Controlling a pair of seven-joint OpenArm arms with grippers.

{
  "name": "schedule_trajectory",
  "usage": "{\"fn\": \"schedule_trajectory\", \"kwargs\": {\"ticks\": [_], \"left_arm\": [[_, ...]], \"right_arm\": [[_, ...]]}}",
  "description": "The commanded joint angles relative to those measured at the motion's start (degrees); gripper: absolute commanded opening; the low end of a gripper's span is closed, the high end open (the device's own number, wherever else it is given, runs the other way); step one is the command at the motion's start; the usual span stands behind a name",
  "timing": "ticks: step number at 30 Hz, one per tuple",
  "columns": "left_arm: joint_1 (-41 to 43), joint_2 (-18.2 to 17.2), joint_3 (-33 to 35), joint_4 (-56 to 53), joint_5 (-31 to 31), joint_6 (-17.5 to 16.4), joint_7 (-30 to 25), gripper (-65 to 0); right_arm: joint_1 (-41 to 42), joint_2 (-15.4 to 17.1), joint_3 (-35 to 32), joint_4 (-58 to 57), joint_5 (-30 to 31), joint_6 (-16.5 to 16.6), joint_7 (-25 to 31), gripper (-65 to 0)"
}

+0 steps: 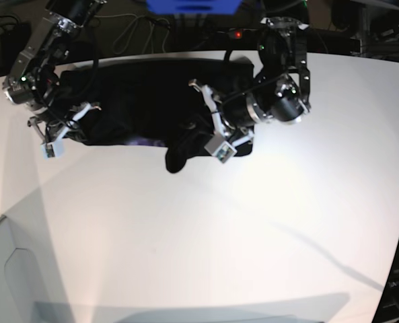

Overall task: Fold the T-shirt properly
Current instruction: 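Lay the folded end down with the left gripper and press it flat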

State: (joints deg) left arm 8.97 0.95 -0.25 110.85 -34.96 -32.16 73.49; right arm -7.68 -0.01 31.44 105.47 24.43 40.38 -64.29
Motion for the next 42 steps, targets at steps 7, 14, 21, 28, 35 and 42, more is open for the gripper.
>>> {"fn": "schedule_trajectory", "kwargs": {"ticks": [7, 14, 21, 28, 35, 42], "left_arm": [[3.56, -6.01, -1.11, 3.39, -12.73, -0.15, 0.84, -64.9], [1.62, -7.24, -6.91, 2.95, -15.9, -0.15, 0.48, -64.9], [-1.81, -4.34, -4.8, -4.87, -15.81, -0.06, 0.75, -64.7], [-5.32, -4.51, 4.34, -10.67, -15.81, -0.06, 0.66, -64.7], [-6.38, -4.6, 8.21, -10.76, -15.81, -0.06, 0.75, -64.7], [-6.55, -4.77, 8.82, -10.85, -15.81, -0.06, 0.84, -64.7]], "right_arm": [[0.43, 0.41, -0.01, 0.77, 1.11, -0.38, 1.04, -65.0], [-0.36, 0.41, -0.01, 0.77, 1.11, -0.38, 1.04, -65.0], [-0.36, 0.32, -0.1, 0.77, 1.11, -0.38, 1.04, -65.0], [-0.36, 0.32, -0.01, 0.77, 1.11, -0.38, 1.04, -65.0], [-0.01, 0.32, -0.1, 0.77, 1.11, -0.38, 1.04, -65.0], [0.08, 0.05, -0.1, 0.77, 1.11, -0.38, 1.04, -65.0]]}}
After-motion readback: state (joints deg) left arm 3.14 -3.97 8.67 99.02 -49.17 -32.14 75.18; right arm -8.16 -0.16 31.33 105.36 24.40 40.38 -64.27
